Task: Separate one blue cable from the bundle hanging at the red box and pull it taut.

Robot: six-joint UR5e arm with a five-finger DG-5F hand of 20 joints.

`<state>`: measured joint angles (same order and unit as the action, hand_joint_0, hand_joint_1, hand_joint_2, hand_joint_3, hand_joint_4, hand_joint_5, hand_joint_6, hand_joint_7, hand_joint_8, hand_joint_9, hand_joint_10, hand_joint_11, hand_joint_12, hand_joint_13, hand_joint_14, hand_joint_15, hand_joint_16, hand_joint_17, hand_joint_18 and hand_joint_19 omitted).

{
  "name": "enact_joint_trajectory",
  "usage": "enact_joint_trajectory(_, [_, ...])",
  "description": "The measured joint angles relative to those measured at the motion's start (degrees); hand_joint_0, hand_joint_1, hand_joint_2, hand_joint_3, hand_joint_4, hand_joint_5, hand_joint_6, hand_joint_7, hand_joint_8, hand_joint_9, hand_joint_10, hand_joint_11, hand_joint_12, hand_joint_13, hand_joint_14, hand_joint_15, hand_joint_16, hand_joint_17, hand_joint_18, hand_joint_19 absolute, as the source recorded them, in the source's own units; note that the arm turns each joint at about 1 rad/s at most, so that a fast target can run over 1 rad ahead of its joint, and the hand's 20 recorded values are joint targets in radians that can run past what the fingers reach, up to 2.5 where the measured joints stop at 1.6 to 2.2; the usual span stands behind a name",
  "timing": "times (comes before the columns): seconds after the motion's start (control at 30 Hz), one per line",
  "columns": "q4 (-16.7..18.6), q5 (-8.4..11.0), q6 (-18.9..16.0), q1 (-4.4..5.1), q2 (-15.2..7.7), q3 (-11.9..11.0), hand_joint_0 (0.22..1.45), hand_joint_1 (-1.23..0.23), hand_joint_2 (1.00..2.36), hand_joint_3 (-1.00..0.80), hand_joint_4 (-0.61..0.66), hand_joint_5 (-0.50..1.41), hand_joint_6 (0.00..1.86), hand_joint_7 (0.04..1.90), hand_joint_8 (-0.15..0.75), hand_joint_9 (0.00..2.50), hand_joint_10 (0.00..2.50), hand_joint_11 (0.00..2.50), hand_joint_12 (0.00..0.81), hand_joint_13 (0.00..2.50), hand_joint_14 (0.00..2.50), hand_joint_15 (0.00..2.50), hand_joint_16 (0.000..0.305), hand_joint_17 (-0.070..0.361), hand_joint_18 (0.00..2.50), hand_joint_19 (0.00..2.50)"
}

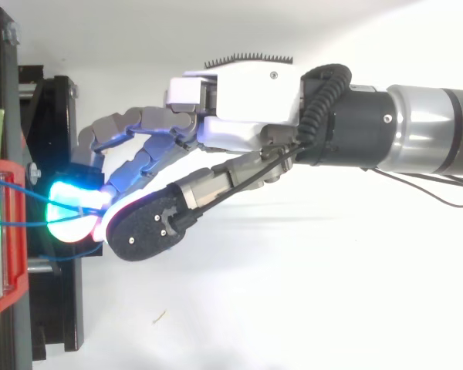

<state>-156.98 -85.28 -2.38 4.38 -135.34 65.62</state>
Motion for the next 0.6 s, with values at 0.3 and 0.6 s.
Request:
enact_joint_trajectory(0.3, [-4.64,-0.25,0.18,0.26,2.09,0.02,0.69,-0.61,1.02,-0.31,0.08,-0.14,0.5,1.21,0.263,0.78,0.02,0.62,0.271,0.73,0.02,0.44,0.028,0.063,0.55,0.42])
enact_joint_trajectory(0.6, [-6.51,0.16,-0.05,1.05,2.18,0.01,0.61,-0.81,1.0,-0.48,0.08,-0.15,0.54,1.33,0.263,0.83,0.03,0.77,0.303,0.8,0.02,0.56,0.033,0.074,0.61,0.5])
